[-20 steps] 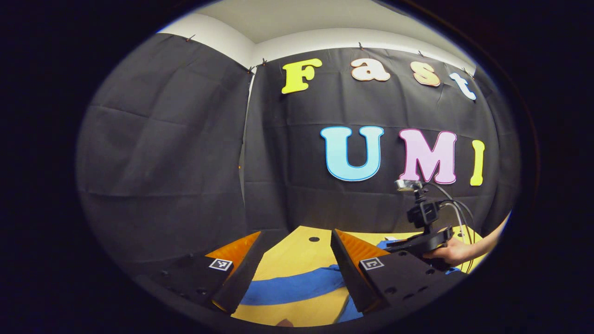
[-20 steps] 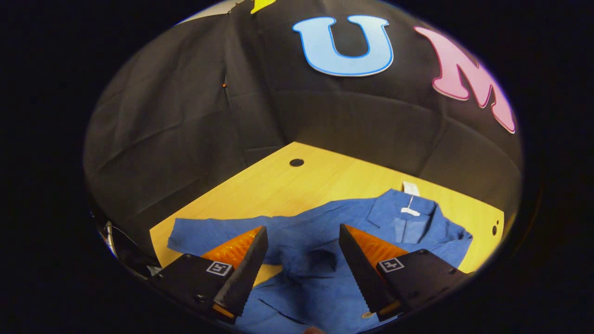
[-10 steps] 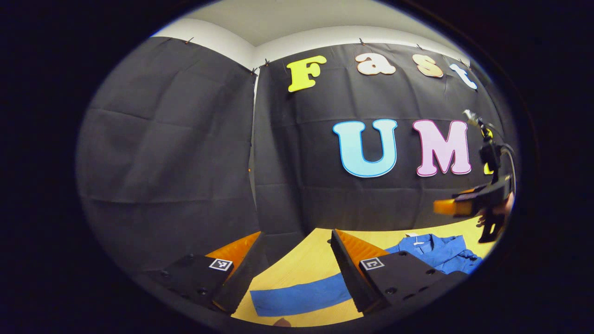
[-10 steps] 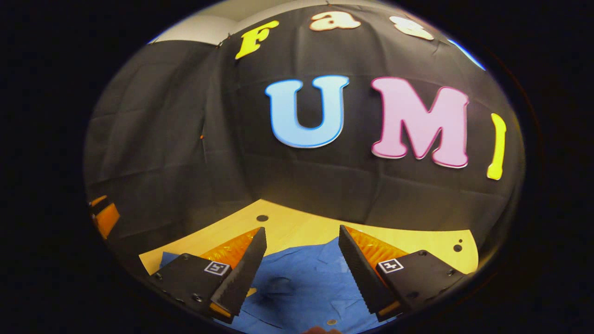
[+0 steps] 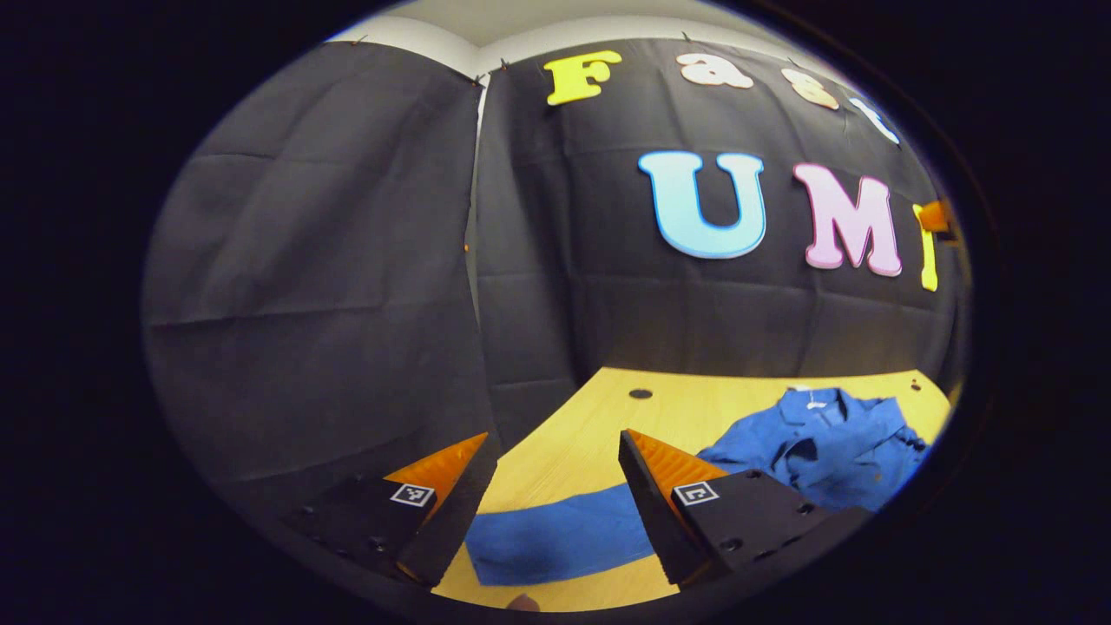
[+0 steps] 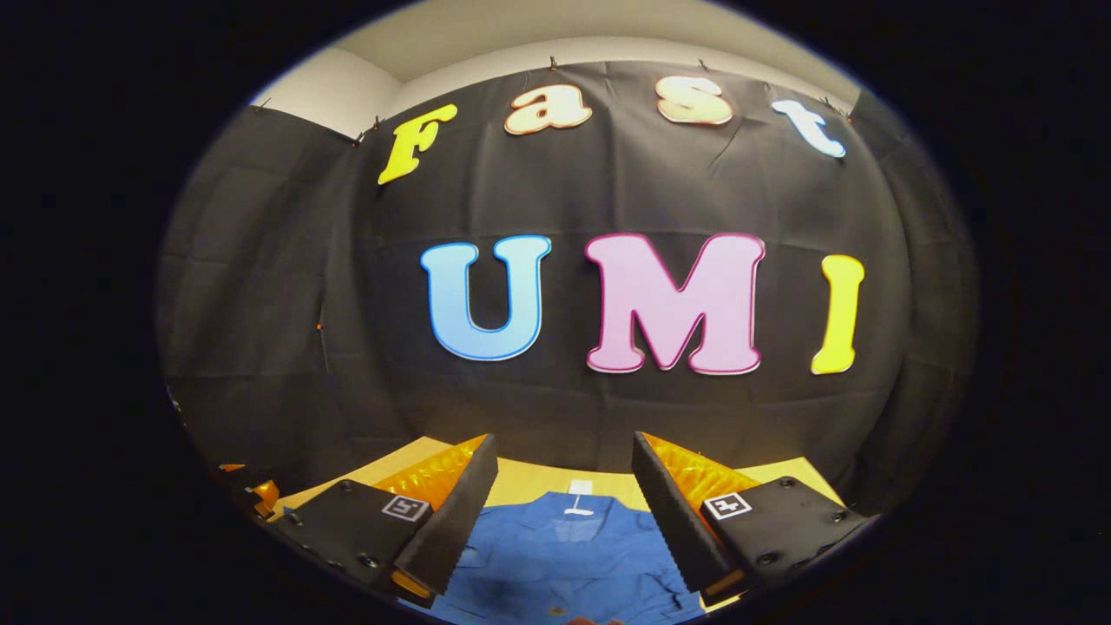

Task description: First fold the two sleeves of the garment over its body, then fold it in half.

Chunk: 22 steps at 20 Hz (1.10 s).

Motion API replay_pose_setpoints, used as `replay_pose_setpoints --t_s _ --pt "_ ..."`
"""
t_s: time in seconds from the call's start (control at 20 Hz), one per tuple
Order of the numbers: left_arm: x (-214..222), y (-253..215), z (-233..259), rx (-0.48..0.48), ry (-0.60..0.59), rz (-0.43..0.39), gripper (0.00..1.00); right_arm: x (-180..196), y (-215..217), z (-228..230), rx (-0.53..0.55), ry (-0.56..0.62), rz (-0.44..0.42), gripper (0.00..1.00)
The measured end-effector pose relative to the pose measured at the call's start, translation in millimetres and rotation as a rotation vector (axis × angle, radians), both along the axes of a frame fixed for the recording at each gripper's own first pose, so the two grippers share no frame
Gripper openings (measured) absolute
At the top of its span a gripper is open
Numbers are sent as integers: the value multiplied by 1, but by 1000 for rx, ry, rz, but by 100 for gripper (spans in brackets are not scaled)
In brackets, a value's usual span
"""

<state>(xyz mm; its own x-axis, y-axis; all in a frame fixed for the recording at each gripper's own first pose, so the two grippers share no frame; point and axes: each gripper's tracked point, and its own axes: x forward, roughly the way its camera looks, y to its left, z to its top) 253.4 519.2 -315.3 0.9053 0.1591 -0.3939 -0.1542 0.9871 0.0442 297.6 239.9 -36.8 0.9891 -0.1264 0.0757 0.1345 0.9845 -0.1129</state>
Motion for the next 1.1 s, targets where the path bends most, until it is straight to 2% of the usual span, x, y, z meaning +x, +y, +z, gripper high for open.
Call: replay_pose_setpoints --t_s 0.15,0.25,0.5,0.8,0.9,1.0,1.05,1.1 --pt "-10 15 -43 -21 146 62 82 -10 -14 7 17 -3 -26 99" --pt "-8 22 -62 -7 187 90 85 -15 -28 15 34 -18 -66 99" --pt "-19 42 -97 -52 306 155 85 -18 -35 28 53 -54 -90 98" --pt "-25 54 -125 -62 397 189 85 -20 -35 28 50 -46 -99 98" --pt "-31 55 -142 -103 449 203 85 -21 -38 28 46 -46 -109 98" --pt "-23 58 -147 -130 402 216 84 -22 -39 27 48 -44 -115 98" --pt "-30 54 -147 -140 448 215 85 -23 -39 26 46 -41 -120 98" --pt "-29 55 -140 -127 433 205 85 -24 -39 25 41 -37 -124 98"
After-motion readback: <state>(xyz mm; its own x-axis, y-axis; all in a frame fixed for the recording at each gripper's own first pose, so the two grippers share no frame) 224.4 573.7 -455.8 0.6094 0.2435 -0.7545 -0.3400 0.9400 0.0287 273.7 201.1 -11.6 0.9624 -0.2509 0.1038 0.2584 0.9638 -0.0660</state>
